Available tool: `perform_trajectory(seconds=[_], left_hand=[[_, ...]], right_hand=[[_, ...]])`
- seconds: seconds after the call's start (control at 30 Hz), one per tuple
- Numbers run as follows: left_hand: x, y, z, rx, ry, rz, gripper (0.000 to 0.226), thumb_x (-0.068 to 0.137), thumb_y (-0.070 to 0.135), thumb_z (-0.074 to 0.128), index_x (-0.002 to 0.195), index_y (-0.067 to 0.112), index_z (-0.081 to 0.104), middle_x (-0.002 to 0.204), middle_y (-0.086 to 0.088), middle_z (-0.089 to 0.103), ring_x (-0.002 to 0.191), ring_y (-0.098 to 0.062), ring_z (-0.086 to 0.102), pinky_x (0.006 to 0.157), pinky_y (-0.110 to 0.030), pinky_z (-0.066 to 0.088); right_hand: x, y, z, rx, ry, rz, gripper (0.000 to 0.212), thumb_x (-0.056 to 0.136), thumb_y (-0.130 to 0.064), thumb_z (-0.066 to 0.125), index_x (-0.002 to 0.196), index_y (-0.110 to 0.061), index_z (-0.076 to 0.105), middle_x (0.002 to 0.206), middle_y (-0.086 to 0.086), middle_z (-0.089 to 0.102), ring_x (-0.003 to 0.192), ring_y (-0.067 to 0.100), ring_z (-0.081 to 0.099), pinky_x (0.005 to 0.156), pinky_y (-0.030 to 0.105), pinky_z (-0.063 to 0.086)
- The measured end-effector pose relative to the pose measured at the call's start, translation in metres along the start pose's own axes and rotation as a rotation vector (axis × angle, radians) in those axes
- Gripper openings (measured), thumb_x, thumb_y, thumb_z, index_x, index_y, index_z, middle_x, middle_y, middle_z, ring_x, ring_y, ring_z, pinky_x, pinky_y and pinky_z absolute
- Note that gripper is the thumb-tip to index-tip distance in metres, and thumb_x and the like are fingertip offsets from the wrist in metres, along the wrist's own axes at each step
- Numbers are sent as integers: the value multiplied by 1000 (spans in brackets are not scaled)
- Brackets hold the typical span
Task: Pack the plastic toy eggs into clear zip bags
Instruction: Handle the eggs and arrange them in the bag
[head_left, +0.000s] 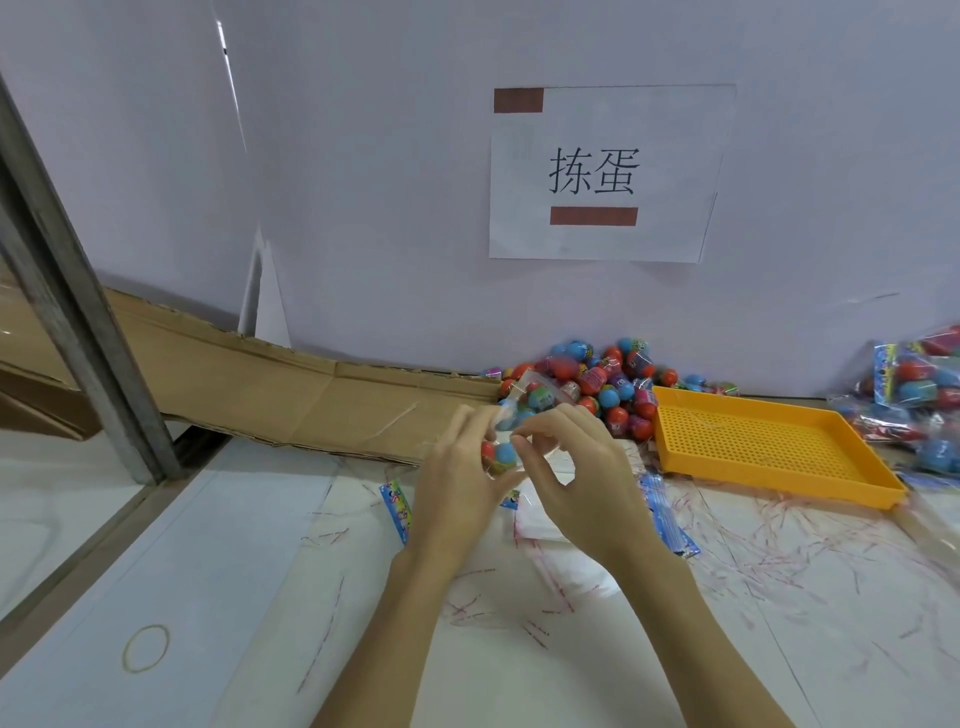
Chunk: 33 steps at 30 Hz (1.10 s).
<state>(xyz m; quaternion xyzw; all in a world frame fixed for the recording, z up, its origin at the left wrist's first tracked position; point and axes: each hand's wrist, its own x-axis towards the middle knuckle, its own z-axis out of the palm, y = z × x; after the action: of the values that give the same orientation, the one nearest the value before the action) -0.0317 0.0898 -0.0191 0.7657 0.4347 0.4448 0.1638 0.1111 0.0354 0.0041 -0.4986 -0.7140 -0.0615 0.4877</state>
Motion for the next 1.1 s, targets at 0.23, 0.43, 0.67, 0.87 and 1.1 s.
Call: perform_trajectory(seconds=[0.23, 0.43, 0.67, 0.87, 1.1], left_hand=[[-2, 0, -3, -4, 22, -78, 41, 72, 57, 82, 91, 25, 65, 82, 14, 66, 71, -7, 63, 57, -16, 50], [2, -5, -4, -94, 117, -294, 43, 68, 53, 92, 75, 32, 55, 70, 16, 63, 62, 0, 58, 51, -13, 44], [5, -3, -9, -395, 284, -487, 51, 63, 67, 84, 83, 23, 67, 70, 4, 71, 61, -14, 71, 56, -38, 61], [4, -3, -15, -509, 331, -527, 55, 74, 78, 67, 80, 23, 64, 48, 12, 53, 43, -1, 50, 50, -31, 43], [8, -5, -14, -702, 266, -634, 73, 64, 88, 69, 100, 25, 72, 83, 0, 74, 73, -13, 71, 65, -36, 60]], right_hand=[[4, -9, -2, 283, 160, 152, 13, 99, -17, 58, 100, -20, 70, 93, -19, 68, 91, 11, 66, 74, 16, 49], [5, 12, -7, 234, 199, 267, 18, 99, -7, 57, 99, -17, 72, 98, -9, 70, 97, 7, 65, 77, 11, 49], [-11, 35, 7, -45, -213, 263, 15, 101, -22, 59, 100, -18, 74, 99, -11, 66, 95, 6, 57, 82, 21, 46], [-14, 34, 17, -121, -417, 342, 16, 99, -21, 60, 105, -24, 75, 98, -10, 65, 83, 5, 55, 69, 9, 36], [-8, 37, 19, -122, -268, 391, 23, 103, -18, 53, 119, -21, 68, 118, -7, 63, 104, 9, 56, 87, 24, 47]])
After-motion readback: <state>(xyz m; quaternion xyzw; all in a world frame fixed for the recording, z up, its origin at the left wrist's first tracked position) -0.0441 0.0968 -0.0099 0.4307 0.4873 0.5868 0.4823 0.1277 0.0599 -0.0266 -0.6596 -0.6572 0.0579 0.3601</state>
